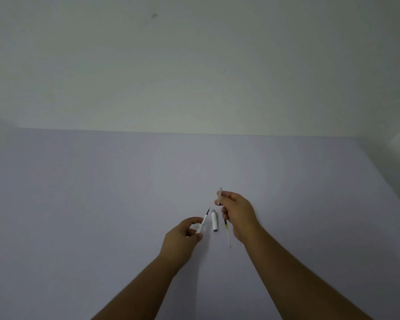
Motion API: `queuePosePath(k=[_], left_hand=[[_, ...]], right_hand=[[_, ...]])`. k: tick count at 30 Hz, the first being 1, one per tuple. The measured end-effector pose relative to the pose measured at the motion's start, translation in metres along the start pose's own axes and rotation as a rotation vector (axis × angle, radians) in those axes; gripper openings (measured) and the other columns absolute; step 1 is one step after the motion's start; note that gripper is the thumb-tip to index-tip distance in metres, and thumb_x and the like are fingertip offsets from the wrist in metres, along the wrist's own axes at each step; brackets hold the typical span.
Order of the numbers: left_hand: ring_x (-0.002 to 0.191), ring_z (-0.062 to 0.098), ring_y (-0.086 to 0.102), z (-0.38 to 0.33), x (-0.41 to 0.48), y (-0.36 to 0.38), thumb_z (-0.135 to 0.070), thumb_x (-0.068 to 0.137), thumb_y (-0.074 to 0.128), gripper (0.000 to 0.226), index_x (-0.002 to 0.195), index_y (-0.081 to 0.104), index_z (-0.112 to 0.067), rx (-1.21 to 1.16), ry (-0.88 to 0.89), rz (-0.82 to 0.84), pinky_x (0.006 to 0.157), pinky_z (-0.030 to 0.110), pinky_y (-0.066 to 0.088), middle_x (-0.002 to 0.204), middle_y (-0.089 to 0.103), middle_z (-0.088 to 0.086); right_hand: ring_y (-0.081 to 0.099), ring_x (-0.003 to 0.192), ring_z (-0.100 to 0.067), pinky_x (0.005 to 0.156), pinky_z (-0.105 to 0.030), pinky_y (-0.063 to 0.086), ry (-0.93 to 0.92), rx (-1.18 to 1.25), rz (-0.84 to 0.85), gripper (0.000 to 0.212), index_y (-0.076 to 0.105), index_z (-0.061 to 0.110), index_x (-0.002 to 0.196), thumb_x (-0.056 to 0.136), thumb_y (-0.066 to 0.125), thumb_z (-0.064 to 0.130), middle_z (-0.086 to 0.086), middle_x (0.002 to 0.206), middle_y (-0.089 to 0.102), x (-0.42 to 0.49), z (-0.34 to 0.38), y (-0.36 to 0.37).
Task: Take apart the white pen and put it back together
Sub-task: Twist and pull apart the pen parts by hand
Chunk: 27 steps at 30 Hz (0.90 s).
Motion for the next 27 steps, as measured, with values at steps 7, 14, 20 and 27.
queuePosePath(k=[7, 14, 20, 27], left_hand=[[0.082, 0.012, 0.062, -0.012, -0.005, 0.001, -0.024, 0.092, 0.059, 0.027, 0.103, 0.056, -0.049, 0.002, 0.043, -0.007, 0.073, 0.029, 0.055, 0.095, 0.070, -0.001], [0.084, 0.014, 0.063, -0.018, -0.010, 0.001, -0.023, 0.091, 0.062, 0.025, 0.107, 0.057, -0.042, -0.010, 0.056, -0.021, 0.078, 0.034, 0.056, 0.091, 0.069, -0.001], [0.068, 0.010, 0.057, -0.027, -0.013, -0.001, -0.021, 0.089, 0.065, 0.017, 0.106, 0.064, -0.020, -0.017, 0.053, -0.078, 0.060, 0.020, 0.050, 0.080, 0.063, -0.006], [0.072, 0.008, 0.056, -0.035, -0.019, -0.003, -0.020, 0.087, 0.067, 0.010, 0.097, 0.064, -0.022, -0.023, 0.067, -0.088, 0.073, 0.028, 0.050, 0.078, 0.062, -0.008]], right_hand=[[0.052, 0.068, -0.014, 0.063, -0.028, 0.044, -0.019, -0.096, 0.113, 0.007, 0.071, 0.020, 0.084, 0.081, 0.066, 0.016, -0.014, 0.100, 0.073, -0.013, 0.004, 0.004], [0.054, 0.070, -0.010, 0.071, -0.031, 0.045, -0.049, -0.150, 0.151, 0.010, 0.072, 0.015, 0.091, 0.082, 0.068, 0.018, 0.006, 0.076, 0.066, -0.023, 0.006, 0.002], [0.058, 0.076, -0.003, 0.073, -0.023, 0.043, -0.097, -0.230, 0.205, 0.011, 0.072, 0.021, 0.092, 0.082, 0.068, 0.019, 0.010, 0.086, 0.069, -0.029, 0.006, 0.006], [0.052, 0.074, -0.009, 0.067, -0.026, 0.042, -0.071, -0.279, 0.204, 0.025, 0.068, 0.016, 0.094, 0.078, 0.072, 0.035, 0.005, 0.085, 0.064, -0.033, 0.010, 0.006]])
Point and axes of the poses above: each hand's wrist, its own x-axis towards the middle knuckle, its own y-axis out of the palm, z = x × y, the point moved 5 cm from there along x, towards the middle knuckle
